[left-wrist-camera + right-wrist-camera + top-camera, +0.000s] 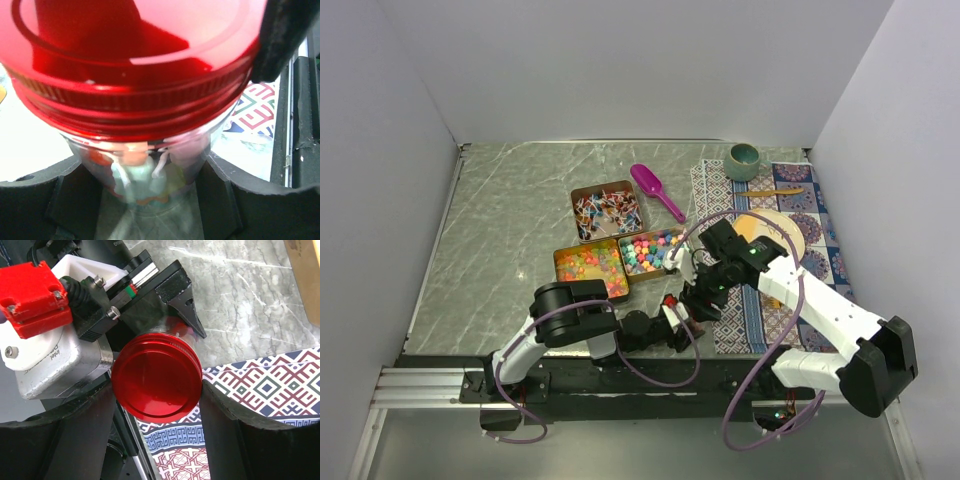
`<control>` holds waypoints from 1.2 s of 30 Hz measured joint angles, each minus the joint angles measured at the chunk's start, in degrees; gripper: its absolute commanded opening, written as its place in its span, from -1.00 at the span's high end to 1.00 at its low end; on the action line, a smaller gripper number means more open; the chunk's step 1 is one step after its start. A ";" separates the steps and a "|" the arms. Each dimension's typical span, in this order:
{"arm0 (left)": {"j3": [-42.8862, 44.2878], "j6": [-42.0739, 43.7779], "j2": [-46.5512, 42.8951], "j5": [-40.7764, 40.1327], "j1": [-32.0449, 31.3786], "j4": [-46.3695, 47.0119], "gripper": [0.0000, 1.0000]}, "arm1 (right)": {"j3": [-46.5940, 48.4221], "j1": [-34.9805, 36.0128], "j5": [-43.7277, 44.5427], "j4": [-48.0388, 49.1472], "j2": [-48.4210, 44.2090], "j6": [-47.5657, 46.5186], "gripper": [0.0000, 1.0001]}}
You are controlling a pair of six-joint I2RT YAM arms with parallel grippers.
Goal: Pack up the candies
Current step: Screw the bottle lid onto the packing bottle.
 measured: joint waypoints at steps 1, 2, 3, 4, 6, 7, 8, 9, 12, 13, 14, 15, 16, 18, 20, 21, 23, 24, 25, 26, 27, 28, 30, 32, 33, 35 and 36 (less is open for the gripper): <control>0.04 0.00 0.02 -0.11 0.00 0.00 0.98 | 0.04 -0.13 0.07 -0.02 0.00 -0.02 0.39; 0.11 0.00 0.09 -0.24 0.00 -0.02 0.98 | 0.09 -0.20 0.11 -0.04 0.02 -0.02 0.35; 0.17 0.02 0.11 -0.39 0.00 -0.02 0.98 | 0.22 -0.33 0.20 -0.22 0.09 -0.11 0.30; 0.26 0.00 0.13 -0.52 0.00 -0.09 0.98 | 0.46 -0.50 0.24 -0.50 0.22 -0.28 0.15; 0.57 -0.02 0.31 -0.94 0.00 -0.24 0.98 | 1.40 -0.79 0.57 -1.55 0.92 -0.85 -0.04; 0.76 -0.04 0.46 -1.20 0.00 -0.24 0.98 | 2.08 -0.83 0.74 -2.21 1.40 -1.36 -0.23; 0.87 -0.09 0.52 -1.36 0.00 -0.26 0.99 | 2.54 -0.87 0.87 -2.78 1.86 -1.75 -0.35; 1.03 -0.09 0.61 -1.57 0.00 -0.31 0.98 | 3.06 -0.96 1.01 -3.43 2.32 -2.38 -0.38; 1.53 0.04 0.76 -1.97 0.00 -0.68 0.98 | 3.10 -1.86 1.20 -4.28 1.90 -4.20 -0.51; 1.92 0.13 0.79 -2.10 0.00 -1.25 0.98 | 3.02 -2.29 1.38 -4.57 1.38 -5.09 -0.59; 2.14 0.13 0.79 -2.19 0.00 -1.70 0.92 | 2.75 -2.75 1.64 -4.90 0.68 -6.19 -0.63; 2.49 0.04 0.79 -2.32 0.07 -2.23 0.26 | 2.49 -3.13 2.89 -6.78 -0.37 -7.52 -0.68; 2.82 -0.02 0.76 -2.38 0.13 -2.73 0.12 | 2.21 -3.61 3.45 -7.98 -1.38 -8.07 -0.75; 3.21 -0.09 0.61 -2.45 0.22 -3.54 -0.19 | 1.79 -4.15 5.22 -10.91 -4.35 -10.01 -0.82; 3.23 -0.09 0.28 -2.40 0.24 -4.24 -0.56 | 1.79 -4.48 6.56 -12.68 -8.28 -11.54 -0.86; 3.23 -0.07 0.17 -2.43 0.22 -4.55 -0.83 | 1.79 -4.59 6.99 -13.22 -10.14 -12.11 -0.87; 3.30 -0.02 0.00 -2.60 0.22 -5.11 -0.94 | 1.79 -4.57 7.48 -13.88 -12.48 -12.68 -0.86; 3.28 -0.02 -0.09 -2.62 0.22 -5.22 -0.93 | 1.79 -4.59 7.69 -13.97 -12.92 -12.74 -0.87; 3.28 0.02 -0.20 -2.64 0.17 -5.49 -0.93 | 1.79 -4.66 8.07 -13.92 -13.11 -12.72 -0.87; 3.28 0.00 -0.50 -2.64 0.15 -6.01 -0.93 | 1.79 -4.72 8.48 -13.84 -13.03 -12.66 -0.87; 3.26 -0.04 -1.01 -2.60 0.15 -6.88 -0.93 | 1.79 -4.83 8.74 -13.77 -12.83 -12.48 -0.88; 3.08 -0.04 -1.53 -2.60 0.15 -7.67 -0.93 | 1.79 -5.01 9.01 -13.55 -12.59 -12.11 -0.88; 1.53 -0.11 -3.63 -2.43 0.15 -9.62 -0.93 | 1.79 -5.29 9.79 -12.98 -12.26 -11.61 -0.88; -1.22 -0.24 -6.60 -2.08 0.15 -11.47 -0.93 | 1.79 -5.46 10.38 -12.35 -12.11 -10.99 -0.89; -2.62 -0.52 -8.57 -1.70 0.15 -12.72 -0.93 | 1.90 -5.53 10.82 -11.98 -12.07 -10.56 -0.89; -5.42 -1.25 -12.57 -0.70 0.13 -15.72 -0.94 | 2.47 -5.95 11.69 -11.30 -11.93 -9.86 -0.89; -6.67 -1.75 -15.32 0.02 0.04 -18.64 -0.93 | 3.04 -6.25 12.11 -11.04 -11.93 -9.49 -0.89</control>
